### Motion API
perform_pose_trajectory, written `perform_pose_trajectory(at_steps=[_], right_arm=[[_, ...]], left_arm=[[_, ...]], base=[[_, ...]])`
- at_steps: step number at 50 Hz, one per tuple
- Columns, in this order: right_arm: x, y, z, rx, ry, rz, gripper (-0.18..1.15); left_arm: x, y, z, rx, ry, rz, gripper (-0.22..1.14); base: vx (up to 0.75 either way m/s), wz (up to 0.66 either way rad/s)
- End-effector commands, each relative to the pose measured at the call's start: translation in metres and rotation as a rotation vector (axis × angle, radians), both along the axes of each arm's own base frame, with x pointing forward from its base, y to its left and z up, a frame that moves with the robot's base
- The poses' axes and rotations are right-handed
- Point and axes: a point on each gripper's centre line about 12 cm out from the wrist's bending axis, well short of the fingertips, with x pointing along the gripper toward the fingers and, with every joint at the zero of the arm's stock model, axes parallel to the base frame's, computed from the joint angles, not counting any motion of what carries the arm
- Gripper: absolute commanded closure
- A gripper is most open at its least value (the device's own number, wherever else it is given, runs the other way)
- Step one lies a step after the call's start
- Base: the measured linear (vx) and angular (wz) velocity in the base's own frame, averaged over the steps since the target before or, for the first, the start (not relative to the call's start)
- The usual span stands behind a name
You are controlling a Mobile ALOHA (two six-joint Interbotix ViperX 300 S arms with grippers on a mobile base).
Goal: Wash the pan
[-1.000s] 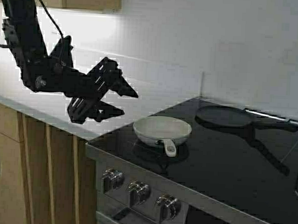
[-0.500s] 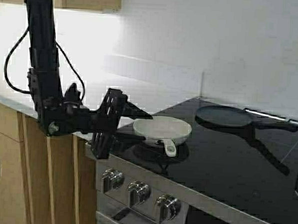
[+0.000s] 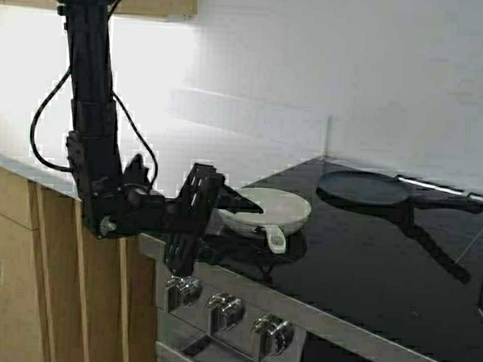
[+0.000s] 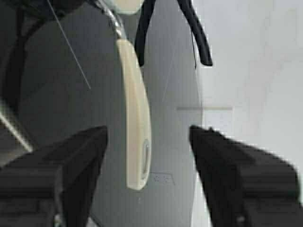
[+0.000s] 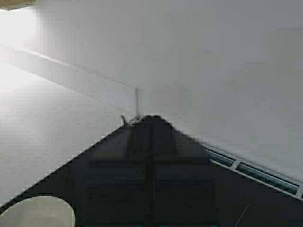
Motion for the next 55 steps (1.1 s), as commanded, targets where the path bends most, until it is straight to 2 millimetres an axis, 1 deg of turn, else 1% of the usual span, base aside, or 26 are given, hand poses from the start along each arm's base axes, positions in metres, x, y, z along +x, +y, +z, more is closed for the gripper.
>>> perform_pose_trajectory(at_steps=[1, 13, 20, 30, 42, 48, 55], right_arm=[[0.002, 0.0, 0.004, 0.002, -0.011, 0.002, 0.91], [0.002, 0.0, 0.004, 0.002, -0.008, 0.002, 0.91], [0.002, 0.0, 0.004, 0.002, -0.011, 0.002, 0.91], [0.002, 0.0, 0.004, 0.003, -0.009, 0.002, 0.91], [0.001, 0.0, 0.004, 0.003, -0.009, 0.002, 0.91], [0.002, 0.0, 0.004, 0.003, -0.011, 0.002, 0.91], [0.002, 0.0, 0.004, 0.003, -0.011, 0.002, 0.91]], left_arm=[[0.007, -0.013, 0.007, -0.012, -0.016, -0.008, 0.01], [0.017, -0.03, 0.001, 0.021, -0.006, -0.019, 0.01], [0.026, -0.038, 0.001, 0.002, -0.004, -0.008, 0.01], [0.04, -0.047, -0.005, -0.018, 0.014, 0.009, 0.01], [0.053, -0.06, -0.01, 0.002, 0.013, 0.008, 0.01], [0.057, -0.067, -0.011, -0.006, 0.011, 0.005, 0.01], [0.061, -0.07, -0.014, -0.02, 0.019, 0.012, 0.01]], base=[[0.0, 0.0], [0.0, 0.0], [0.0, 0.0], [0.0, 0.0], [0.0, 0.0], [0.0, 0.0], [0.0, 0.0]])
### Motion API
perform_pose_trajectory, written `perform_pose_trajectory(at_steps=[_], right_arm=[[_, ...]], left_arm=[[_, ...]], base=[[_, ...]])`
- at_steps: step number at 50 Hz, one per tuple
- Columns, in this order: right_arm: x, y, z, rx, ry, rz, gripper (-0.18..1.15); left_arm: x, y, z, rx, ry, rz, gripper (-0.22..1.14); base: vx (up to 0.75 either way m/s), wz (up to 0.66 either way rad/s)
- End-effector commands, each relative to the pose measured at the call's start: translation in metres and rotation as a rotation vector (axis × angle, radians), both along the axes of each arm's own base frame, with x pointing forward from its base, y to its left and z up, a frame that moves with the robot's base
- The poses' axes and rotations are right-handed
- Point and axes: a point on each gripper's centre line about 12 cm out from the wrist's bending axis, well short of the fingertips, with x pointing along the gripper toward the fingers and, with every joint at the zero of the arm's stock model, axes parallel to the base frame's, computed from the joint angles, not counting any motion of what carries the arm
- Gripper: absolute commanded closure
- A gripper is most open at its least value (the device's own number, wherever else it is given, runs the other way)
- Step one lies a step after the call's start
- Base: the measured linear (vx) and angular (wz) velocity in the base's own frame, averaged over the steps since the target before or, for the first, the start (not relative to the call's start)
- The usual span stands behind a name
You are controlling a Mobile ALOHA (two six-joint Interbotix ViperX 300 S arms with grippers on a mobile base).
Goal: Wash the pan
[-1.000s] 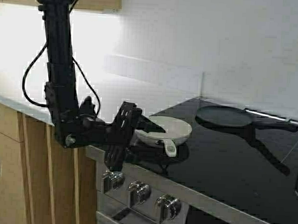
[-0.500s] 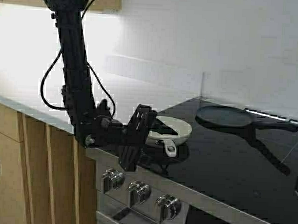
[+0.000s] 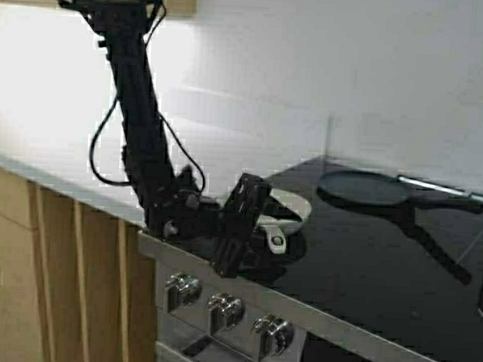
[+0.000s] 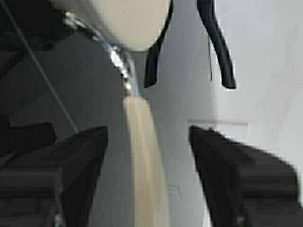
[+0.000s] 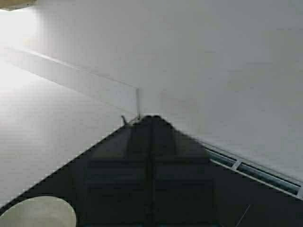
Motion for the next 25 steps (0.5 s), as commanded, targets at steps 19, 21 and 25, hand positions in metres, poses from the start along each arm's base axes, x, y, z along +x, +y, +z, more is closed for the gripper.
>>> perform_pose_trajectory(at_steps=[19, 21, 25], right_arm=[[0.0016, 0.0003, 0.0045, 0.0, -0.011, 0.002, 0.91], [0.0016, 0.0003, 0.0045, 0.0, -0.011, 0.002, 0.91], [0.0014, 0.0003, 0.004, 0.0, -0.011, 0.002, 0.91]], left_arm=[[0.0157, -0.0083, 0.0077, -0.1, 0.028, 0.076, 1.0], [0.0166, -0.0085, 0.0093, -0.104, 0.026, 0.084, 1.05], [0.0175, -0.0082, 0.0118, -0.108, 0.025, 0.091, 0.93]], base=[[0.0, 0.0], [0.0, 0.0], [0.0, 0.0]])
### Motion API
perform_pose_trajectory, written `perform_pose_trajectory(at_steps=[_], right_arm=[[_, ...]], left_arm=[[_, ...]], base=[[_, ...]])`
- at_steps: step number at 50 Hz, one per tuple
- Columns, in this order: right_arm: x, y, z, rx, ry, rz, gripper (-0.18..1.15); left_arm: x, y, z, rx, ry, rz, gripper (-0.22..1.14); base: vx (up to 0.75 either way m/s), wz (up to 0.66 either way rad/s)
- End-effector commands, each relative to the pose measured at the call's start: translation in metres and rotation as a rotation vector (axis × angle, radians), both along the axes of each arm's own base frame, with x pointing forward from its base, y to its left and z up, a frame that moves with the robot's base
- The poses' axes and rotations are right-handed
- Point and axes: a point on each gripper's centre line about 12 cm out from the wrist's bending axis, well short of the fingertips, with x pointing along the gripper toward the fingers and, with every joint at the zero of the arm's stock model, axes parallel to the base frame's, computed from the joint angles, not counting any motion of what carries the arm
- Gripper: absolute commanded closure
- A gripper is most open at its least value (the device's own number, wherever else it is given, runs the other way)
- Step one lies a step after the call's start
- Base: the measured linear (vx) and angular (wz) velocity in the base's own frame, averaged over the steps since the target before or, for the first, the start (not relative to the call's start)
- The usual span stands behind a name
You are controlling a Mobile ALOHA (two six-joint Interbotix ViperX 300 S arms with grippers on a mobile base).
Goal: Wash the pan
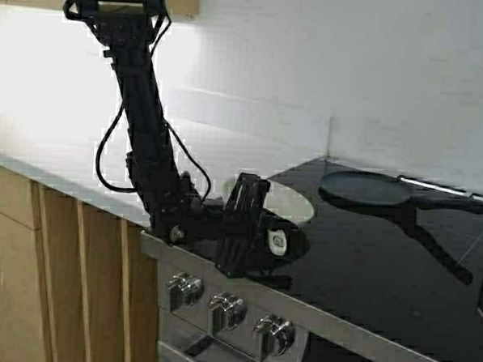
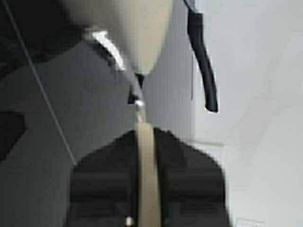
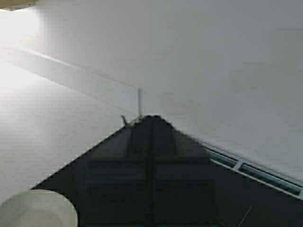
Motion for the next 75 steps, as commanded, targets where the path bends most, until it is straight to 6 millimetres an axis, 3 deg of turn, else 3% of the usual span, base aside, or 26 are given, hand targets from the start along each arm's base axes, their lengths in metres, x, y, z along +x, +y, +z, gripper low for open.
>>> perform_pose_trajectory(at_steps=[1, 4, 14, 30, 43, 58, 63, 75], right_arm=[[0.001, 0.0, 0.004, 0.0, -0.009, 0.002, 0.91], [0.002, 0.0, 0.004, 0.0, -0.009, 0.002, 0.91], [0.001, 0.0, 0.004, 0.002, -0.009, 0.002, 0.91], [0.002, 0.0, 0.004, 0.002, -0.009, 0.002, 0.91], [0.004, 0.0, 0.004, 0.021, -0.003, 0.002, 0.91], [0.006, 0.001, -0.001, 0.052, 0.017, 0.005, 0.91], [0.007, 0.001, 0.0, 0.06, 0.016, 0.006, 0.91], [0.007, 0.001, 0.001, 0.042, 0.015, 0.011, 0.91]], left_arm=[[0.01, -0.004, 0.017, -0.031, -0.028, 0.02, 0.89], [0.009, -0.004, 0.019, -0.029, -0.03, 0.019, 0.84], [0.009, -0.004, 0.037, -0.046, -0.054, 0.018, 0.9], [-0.002, 0.005, 0.101, -0.073, -0.1, 0.019, 0.89], [-0.023, 0.039, 0.134, -0.007, -0.142, 0.048, 0.89], [-0.046, 0.11, 0.152, -0.001, -0.126, 0.138, 0.89], [-0.054, 0.119, 0.157, -0.002, -0.128, 0.143, 0.89], [-0.062, 0.122, 0.159, -0.034, -0.147, 0.142, 0.89]], base=[[0.0, 0.0], [0.0, 0.0], [0.0, 0.0], [0.01, 0.06], [0.04, 0.18], [0.08, 0.31], [0.11, 0.43], [0.12, 0.44]])
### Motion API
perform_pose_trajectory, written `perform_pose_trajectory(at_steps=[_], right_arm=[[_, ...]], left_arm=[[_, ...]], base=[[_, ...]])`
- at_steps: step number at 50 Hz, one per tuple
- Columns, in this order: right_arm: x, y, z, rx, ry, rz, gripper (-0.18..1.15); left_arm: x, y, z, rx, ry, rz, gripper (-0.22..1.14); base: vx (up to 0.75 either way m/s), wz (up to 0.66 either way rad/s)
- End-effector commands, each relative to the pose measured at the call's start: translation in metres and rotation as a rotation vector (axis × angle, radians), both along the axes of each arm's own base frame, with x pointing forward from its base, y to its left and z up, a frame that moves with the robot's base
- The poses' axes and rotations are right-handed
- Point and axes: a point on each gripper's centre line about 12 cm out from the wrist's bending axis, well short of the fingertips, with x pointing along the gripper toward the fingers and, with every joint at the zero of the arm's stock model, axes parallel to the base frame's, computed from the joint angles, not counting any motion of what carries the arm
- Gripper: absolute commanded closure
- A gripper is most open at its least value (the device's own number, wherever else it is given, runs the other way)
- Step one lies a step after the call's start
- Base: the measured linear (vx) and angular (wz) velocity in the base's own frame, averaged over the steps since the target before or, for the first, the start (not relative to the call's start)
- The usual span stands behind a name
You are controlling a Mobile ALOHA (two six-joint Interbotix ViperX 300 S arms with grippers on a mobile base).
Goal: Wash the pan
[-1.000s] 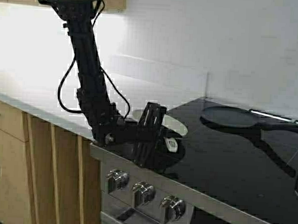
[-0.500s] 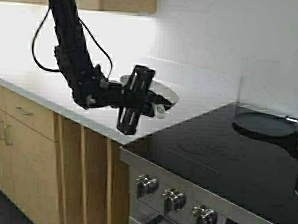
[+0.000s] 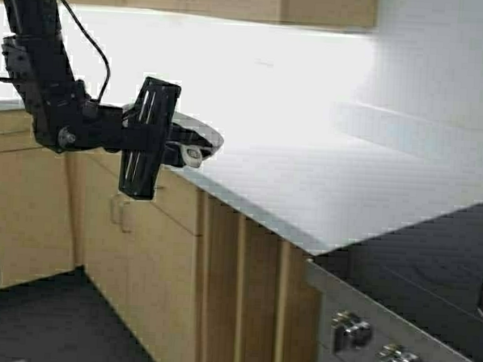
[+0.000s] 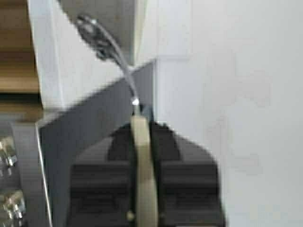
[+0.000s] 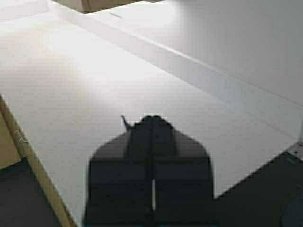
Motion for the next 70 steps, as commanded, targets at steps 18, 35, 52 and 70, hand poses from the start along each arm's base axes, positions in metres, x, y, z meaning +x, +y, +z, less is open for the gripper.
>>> perform_pose_trajectory(at_steps=[18, 35, 52, 70], right_arm=[[0.005, 0.009, 0.0, -0.061, 0.011, 0.049, 0.91], [0.004, 0.009, 0.003, -0.056, 0.002, 0.053, 0.91], [0.002, 0.023, 0.002, -0.057, 0.01, 0.12, 0.91], [0.004, 0.023, -0.002, -0.062, 0.022, 0.119, 0.91]], left_arm=[[0.006, 0.0, 0.007, -0.036, -0.078, -0.015, 0.89], [-0.003, 0.004, 0.007, -0.085, -0.102, -0.016, 0.89], [-0.004, 0.006, 0.007, -0.09, -0.097, -0.003, 0.89], [-0.005, 0.006, 0.013, -0.091, -0.11, -0.012, 0.89]], base=[[0.13, 0.52], [0.16, 0.59], [0.17, 0.67], [0.16, 0.54]])
